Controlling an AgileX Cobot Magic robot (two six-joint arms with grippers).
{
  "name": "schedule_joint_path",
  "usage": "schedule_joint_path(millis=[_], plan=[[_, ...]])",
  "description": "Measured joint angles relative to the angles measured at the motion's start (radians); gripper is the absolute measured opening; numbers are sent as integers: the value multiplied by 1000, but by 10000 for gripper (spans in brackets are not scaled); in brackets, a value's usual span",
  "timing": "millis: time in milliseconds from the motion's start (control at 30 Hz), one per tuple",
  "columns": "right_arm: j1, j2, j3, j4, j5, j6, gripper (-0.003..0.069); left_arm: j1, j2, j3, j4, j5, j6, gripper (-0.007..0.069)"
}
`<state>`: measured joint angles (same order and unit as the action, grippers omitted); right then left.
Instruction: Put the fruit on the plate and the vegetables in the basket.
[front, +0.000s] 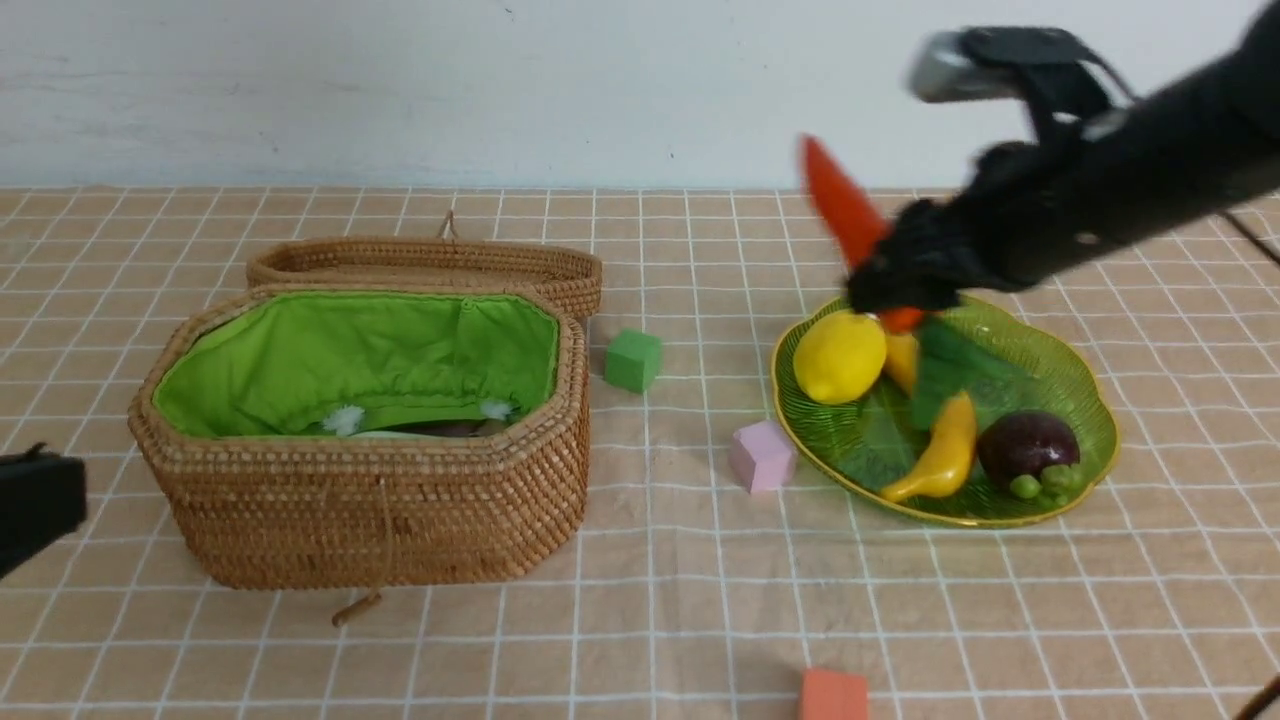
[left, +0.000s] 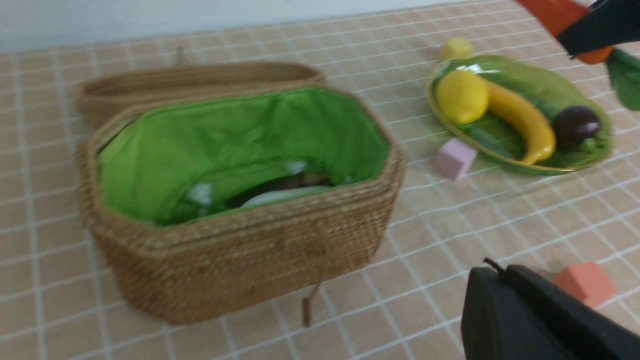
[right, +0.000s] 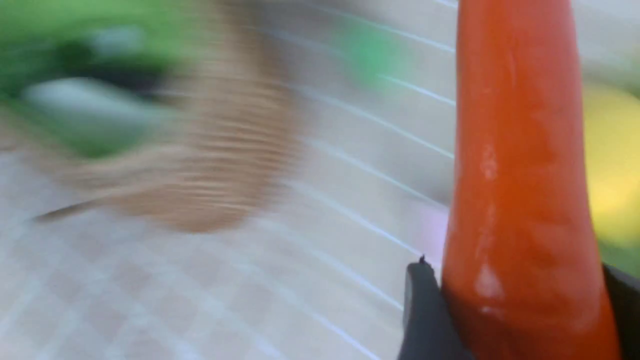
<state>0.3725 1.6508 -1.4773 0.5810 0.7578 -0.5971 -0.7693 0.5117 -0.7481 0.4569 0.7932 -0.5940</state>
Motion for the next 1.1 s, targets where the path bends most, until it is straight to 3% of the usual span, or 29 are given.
schedule_joint_path(millis=[167, 300, 400, 467, 533, 667, 833, 867, 900, 967, 1100], plan=[[227, 131, -167, 114, -110, -317, 382, 0, 0, 0, 41, 70, -56, -1], [320, 268, -251, 122, -205, -437, 382, 0, 0, 0, 45, 76, -56, -1], [345, 319, -268, 122, -274, -454, 424, 0, 0, 0, 44, 77, -56, -1], [360, 349, -271, 122, -337, -462, 563, 0, 0, 0, 43, 77, -56, 0], [360, 341, -272, 122, -342, -462, 640, 0, 0, 0, 42, 67, -56, 1], [351, 271, -274, 98, -269, -404, 670, 0, -1, 0, 40, 32, -39, 0], [298, 51, -281, -73, 65, -41, 527, 0, -57, 30, 19, -135, 38, 0], [268, -22, -280, -169, 184, 102, 412, 0, -114, 62, 5, -218, 53, 0], [264, -31, -279, -182, 199, 117, 398, 0, -122, 72, 3, -225, 55, 0], [221, -144, -244, -356, 372, 282, 221, 0, -228, 142, -18, -289, 57, 0], [202, -284, -118, -499, 476, 405, 53, 0, -385, 262, -69, -320, 46, 0]])
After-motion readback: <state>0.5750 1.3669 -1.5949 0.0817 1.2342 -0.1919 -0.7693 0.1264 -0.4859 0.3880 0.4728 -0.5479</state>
